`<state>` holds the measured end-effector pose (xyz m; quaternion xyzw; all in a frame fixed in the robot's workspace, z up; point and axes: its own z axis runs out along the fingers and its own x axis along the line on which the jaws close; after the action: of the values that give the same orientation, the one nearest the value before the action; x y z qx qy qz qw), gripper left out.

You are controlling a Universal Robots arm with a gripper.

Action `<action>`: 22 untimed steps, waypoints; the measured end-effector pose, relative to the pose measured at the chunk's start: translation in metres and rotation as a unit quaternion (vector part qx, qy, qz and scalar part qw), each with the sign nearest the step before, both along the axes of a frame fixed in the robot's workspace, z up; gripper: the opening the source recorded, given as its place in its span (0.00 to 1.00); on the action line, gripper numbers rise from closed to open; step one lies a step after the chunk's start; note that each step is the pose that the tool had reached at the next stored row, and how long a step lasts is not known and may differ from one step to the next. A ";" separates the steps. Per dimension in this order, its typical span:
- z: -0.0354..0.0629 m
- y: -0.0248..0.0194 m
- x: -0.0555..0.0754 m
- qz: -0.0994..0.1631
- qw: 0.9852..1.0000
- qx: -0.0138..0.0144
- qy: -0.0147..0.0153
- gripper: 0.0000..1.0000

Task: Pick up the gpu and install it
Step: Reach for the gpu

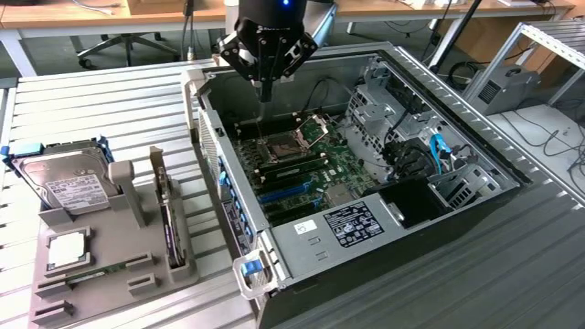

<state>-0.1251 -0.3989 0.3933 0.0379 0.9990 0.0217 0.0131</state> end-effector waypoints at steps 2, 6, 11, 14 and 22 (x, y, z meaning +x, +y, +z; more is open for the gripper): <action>0.0000 0.0000 0.000 0.000 1.000 0.000 0.000 0.11; 0.0000 0.0000 -0.001 0.000 1.000 0.000 0.000 0.11; 0.0000 0.0000 -0.002 0.000 1.000 0.000 0.000 0.11; 0.0000 0.0000 -0.003 0.000 1.000 0.000 0.000 0.11; -0.0001 0.0000 -0.005 0.000 1.000 0.000 0.000 0.11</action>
<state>-0.1298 -0.3989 0.3932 0.0379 0.9990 0.0215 0.0131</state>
